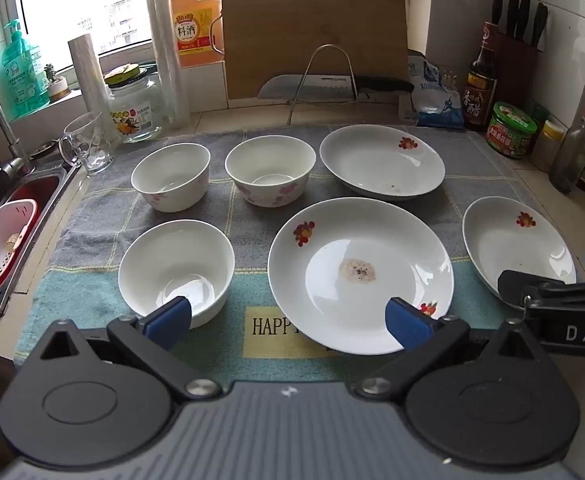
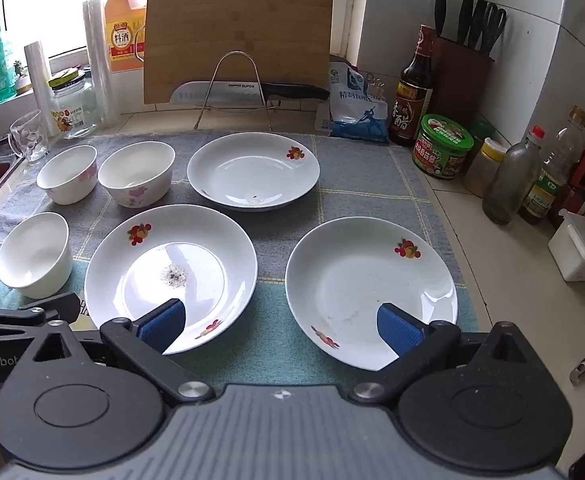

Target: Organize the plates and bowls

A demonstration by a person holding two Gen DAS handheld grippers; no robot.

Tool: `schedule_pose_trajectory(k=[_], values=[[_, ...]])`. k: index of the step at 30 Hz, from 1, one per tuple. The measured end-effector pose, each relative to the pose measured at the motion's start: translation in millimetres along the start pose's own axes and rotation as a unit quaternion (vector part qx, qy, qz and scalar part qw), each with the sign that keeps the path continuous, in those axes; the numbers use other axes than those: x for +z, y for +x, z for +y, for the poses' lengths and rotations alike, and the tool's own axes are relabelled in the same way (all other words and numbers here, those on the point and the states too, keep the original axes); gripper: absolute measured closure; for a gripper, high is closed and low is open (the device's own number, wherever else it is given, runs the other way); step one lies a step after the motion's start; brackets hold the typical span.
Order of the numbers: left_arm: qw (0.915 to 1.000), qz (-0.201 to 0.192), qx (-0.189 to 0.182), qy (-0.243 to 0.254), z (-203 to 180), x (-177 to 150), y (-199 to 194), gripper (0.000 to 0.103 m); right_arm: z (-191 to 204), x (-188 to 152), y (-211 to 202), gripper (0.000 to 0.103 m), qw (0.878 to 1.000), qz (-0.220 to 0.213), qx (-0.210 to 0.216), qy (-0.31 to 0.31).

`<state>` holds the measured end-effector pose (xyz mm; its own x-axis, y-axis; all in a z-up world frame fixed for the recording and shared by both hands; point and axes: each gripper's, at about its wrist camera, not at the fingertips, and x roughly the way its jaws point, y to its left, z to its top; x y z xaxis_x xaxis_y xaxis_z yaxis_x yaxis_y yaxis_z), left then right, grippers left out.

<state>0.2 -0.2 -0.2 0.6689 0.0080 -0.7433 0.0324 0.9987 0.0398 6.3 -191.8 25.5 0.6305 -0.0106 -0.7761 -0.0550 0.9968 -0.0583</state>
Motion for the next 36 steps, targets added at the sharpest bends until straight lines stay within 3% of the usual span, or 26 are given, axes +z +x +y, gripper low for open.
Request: schedule_pose_trajectory(k=[15,36], values=[[1.0000,-0.008,-0.004,-0.001,14,-9,-3,0.001,6,3,-1,0.000,1.000,-0.007,0.006,-0.001],[1.0000,-0.005,0.004,-0.007,5,1,-8,0.001,6,4,-5,0.000,1.000,-0.011,0.007,-0.008]])
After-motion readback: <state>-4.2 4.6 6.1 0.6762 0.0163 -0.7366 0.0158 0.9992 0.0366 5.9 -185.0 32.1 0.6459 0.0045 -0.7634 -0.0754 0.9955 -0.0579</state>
